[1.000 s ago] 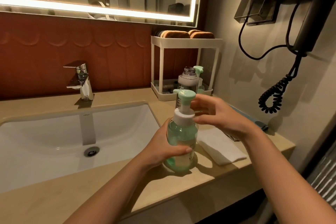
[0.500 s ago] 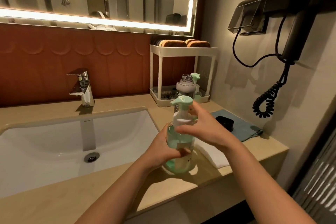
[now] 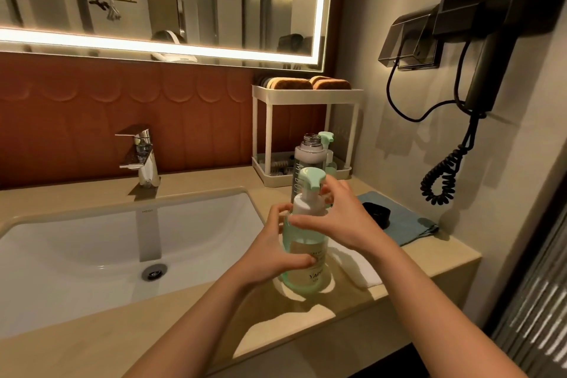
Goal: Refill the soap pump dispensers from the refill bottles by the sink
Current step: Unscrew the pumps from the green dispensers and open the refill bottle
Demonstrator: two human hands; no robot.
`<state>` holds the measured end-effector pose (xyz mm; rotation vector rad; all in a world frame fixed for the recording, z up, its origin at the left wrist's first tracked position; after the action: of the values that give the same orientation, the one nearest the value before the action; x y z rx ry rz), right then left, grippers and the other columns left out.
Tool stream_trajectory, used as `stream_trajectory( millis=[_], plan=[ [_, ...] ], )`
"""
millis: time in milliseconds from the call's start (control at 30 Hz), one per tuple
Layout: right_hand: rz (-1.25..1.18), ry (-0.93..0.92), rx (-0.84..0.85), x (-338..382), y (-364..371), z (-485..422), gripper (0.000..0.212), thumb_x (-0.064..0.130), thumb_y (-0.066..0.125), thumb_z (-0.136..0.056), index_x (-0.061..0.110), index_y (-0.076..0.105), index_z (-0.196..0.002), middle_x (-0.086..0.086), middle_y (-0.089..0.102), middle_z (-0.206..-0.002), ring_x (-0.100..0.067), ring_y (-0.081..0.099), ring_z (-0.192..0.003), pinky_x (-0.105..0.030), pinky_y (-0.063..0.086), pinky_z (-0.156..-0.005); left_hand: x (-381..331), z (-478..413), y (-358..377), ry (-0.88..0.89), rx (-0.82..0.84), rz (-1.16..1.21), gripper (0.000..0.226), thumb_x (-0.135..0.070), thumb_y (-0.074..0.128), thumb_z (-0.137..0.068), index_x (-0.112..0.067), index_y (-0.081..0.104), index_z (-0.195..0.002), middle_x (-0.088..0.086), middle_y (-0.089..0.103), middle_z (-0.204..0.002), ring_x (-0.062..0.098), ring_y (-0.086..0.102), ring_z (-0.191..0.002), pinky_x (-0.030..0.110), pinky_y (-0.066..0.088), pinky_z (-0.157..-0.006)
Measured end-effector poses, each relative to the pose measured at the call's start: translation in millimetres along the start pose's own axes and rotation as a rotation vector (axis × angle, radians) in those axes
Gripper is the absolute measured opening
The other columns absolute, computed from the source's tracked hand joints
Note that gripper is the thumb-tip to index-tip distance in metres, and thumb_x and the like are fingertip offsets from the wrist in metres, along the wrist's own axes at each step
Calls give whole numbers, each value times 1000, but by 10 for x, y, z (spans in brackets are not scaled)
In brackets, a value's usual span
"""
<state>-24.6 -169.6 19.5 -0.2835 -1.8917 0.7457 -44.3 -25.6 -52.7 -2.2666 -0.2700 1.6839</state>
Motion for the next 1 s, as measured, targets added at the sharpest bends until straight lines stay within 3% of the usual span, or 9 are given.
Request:
stream_trajectory(
  millis=[167, 300, 367, 433, 500, 600, 667, 767, 1000],
  plan=[
    [67, -62, -200, -2, 138, 1, 46, 33, 80, -67, 23, 54, -103, 4, 58, -101, -13, 55, -94, -28, 48, -77, -136, -81, 167, 51, -205, -12, 71, -22, 83, -63, -28, 41, -121, -15, 56, -109, 7, 58, -100, 24, 52, -82],
    [-211, -35, 78, -19, -22, -2, 44, 5, 68, -74, 19, 56, -114, 10, 62, -102, -12, 58, -101, -19, 48, -78, -109, -106, 185, 34, -233, -32, 69, -29, 83, -63, -25, 45, -121, -9, 58, -112, 9, 57, -101, 26, 51, -83],
    [-173, -20, 107, -45, -12, -3, 53, 13, 73, -73, 19, 51, -121, 8, 57, -112, -12, 54, -110, -23, 48, -86, -84, -103, 193, 32, -238, -19, 69, -30, 83, -63, -25, 46, -121, -8, 59, -112, 10, 57, -102, 29, 52, -85],
    [-31, 11, -10, -60, 55, -12, 69, 33, 80, -67, 17, 49, -126, 7, 52, -120, -12, 50, -114, -32, 46, -95, -58, -98, 215, 36, -247, -6, 70, -27, 83, -64, -25, 45, -122, -8, 59, -113, 11, 58, -103, 31, 52, -86],
    [28, -13, -103, -41, 78, -23, 61, 34, 79, -67, 16, 55, -120, 5, 58, -115, -13, 55, -107, -33, 49, -90, -53, -89, 235, 34, -260, -9, 69, -26, 82, -64, -25, 44, -123, -9, 59, -112, 9, 58, -102, 28, 52, -85],
    [-106, -33, 38, -25, 35, -60, 43, 17, 72, -72, 19, 57, -112, 2, 63, -106, -16, 60, -100, -34, 51, -86, -76, -79, 239, 47, -264, 3, 68, -27, 82, -65, -28, 44, -122, -16, 58, -109, 2, 57, -100, 16, 48, -79],
    [-96, -17, 97, -49, 50, -74, 52, 26, 75, -69, 22, 51, -115, 2, 56, -110, -16, 57, -102, -37, 51, -88, -72, -77, 245, 45, -262, 24, 69, -27, 82, -65, -29, 44, -123, -18, 58, -109, 1, 57, -101, 16, 48, -79],
    [60, -15, -66, -74, 110, -71, 64, 46, 79, -62, 24, 49, -115, 4, 53, -114, -14, 53, -105, -38, 50, -88, -48, -79, 259, 36, -271, 51, 71, -23, 82, -64, -29, 44, -124, -15, 59, -112, 5, 58, -103, 23, 50, -84],
    [-219, -96, -105, -31, -29, -46, 46, 24, 80, -70, 21, 58, -110, 5, 66, -106, -7, 62, -96, -22, 51, -80, -43, -79, 243, 25, -278, 32, 67, -23, 81, -62, -24, 46, -119, -10, 60, -104, 5, 58, -95, 17, 46, -73]
  ],
)
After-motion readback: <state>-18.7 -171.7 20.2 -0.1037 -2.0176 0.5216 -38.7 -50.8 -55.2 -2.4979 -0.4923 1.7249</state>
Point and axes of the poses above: each hand's wrist, its own z-axis away from the middle knuckle, its own y-axis out of the palm, x = y × z, the point moved 1 cm from there along -z, towards the middle knuckle
